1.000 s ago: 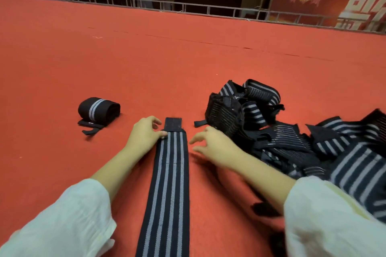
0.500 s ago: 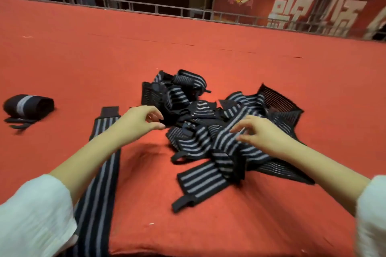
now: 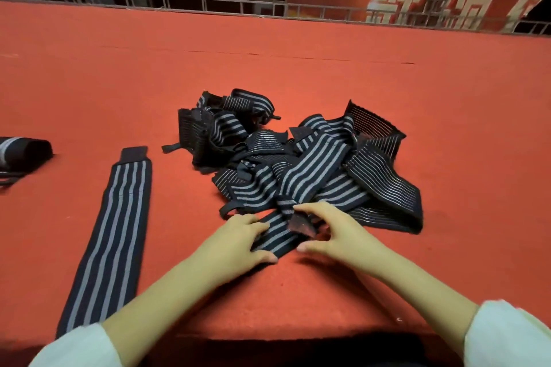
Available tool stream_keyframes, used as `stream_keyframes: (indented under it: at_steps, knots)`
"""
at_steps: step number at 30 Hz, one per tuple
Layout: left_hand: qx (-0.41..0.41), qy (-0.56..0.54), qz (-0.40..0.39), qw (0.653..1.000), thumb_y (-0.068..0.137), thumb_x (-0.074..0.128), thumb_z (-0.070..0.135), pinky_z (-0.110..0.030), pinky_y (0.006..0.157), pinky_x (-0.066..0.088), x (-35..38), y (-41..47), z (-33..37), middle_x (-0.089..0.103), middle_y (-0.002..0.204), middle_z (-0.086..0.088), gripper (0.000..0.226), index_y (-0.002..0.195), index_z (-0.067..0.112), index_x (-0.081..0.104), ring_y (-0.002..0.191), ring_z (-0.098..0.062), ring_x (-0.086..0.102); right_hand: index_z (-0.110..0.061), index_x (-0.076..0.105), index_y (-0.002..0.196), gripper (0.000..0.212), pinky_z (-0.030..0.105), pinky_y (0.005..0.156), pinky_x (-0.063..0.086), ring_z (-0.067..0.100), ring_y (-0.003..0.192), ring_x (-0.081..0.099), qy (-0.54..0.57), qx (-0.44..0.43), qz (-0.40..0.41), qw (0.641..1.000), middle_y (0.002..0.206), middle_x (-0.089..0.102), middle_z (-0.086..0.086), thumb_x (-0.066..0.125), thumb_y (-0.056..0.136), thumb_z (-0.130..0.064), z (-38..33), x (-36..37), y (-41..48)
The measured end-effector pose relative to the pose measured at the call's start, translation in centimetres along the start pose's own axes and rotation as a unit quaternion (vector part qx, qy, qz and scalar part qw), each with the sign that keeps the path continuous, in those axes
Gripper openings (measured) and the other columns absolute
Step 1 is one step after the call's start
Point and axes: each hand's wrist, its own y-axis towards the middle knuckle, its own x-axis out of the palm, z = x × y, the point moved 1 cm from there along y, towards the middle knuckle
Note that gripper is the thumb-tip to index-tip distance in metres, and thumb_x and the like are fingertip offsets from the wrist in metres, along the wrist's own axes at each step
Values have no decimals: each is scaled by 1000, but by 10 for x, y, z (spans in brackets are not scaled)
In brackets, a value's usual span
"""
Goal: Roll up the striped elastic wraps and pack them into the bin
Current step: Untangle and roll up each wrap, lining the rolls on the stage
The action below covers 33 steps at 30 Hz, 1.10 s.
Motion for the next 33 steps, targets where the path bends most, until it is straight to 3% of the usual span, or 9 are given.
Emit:
stream_keyframes:
  at_steps: [4,8,12,16,20,23,26,31,33]
  knots:
    - [30,-81,154,984,85,69,35,-13,108,19,-6,-1,0,41,144,7,67,144,22,40,134,-11,35,-30,53,132,53,11,95,38,-9,113,52,64,-20,84,994,122,56,-27,68,85,-11,-7,15,-4]
    - [102,-96,170,975,83,72,25,-14,111,18,-9,11,6,44,143,5,67,143,23,42,133,-11,37,-41,30,141,75,5,99,33,-19,126,37,117,-20,56,991,133,36,-41,63,86,-3,-15,21,-5]
    - [125,-90,174,973,82,59,36,-12,105,20,-13,20,10,56,128,2,61,139,17,49,120,-10,42,-43,25,142,76,13,103,37,-10,124,46,127,-8,44,991,130,48,-32,52,90,6,-9,18,-4]
    - [96,-90,188,973,85,42,36,-19,101,35,-13,25,12,65,122,0,50,124,12,64,115,-17,58,-48,26,135,72,14,100,39,-13,113,53,141,11,67,988,114,60,-34,54,92,2,0,16,0]
    - [43,-176,256,949,92,57,21,-12,88,42,-18,20,12,73,106,6,24,111,16,71,98,-5,65,-50,28,135,70,30,96,49,-4,109,59,179,65,81,978,112,65,-22,62,91,-8,5,12,16]
    - [-4,-254,272,928,93,61,18,-10,69,42,-24,14,13,70,77,13,14,84,19,72,74,0,62,-43,44,131,56,17,94,47,-19,110,50,154,47,71,984,122,59,-19,60,91,-7,-2,12,28]
    - [-65,-287,289,911,94,59,20,-21,54,34,-29,13,3,46,51,5,37,59,15,50,52,-3,39,-22,56,127,38,-1,89,35,-14,111,50,88,23,94,991,118,63,-14,56,93,-4,-7,12,34]
    - [-185,-473,319,800,95,58,21,-30,63,56,-37,22,-39,53,70,-13,40,74,-12,53,70,-18,60,-22,58,124,35,6,93,40,-11,107,54,10,-21,38,999,114,66,-13,54,93,-6,-14,24,23]
    - [-196,-484,304,797,91,60,37,-39,67,60,-33,20,-45,57,78,-13,52,87,-15,54,75,-23,61,-26,53,128,37,19,98,44,-2,111,58,-22,-28,13,999,121,65,-11,57,92,-15,-18,30,22]
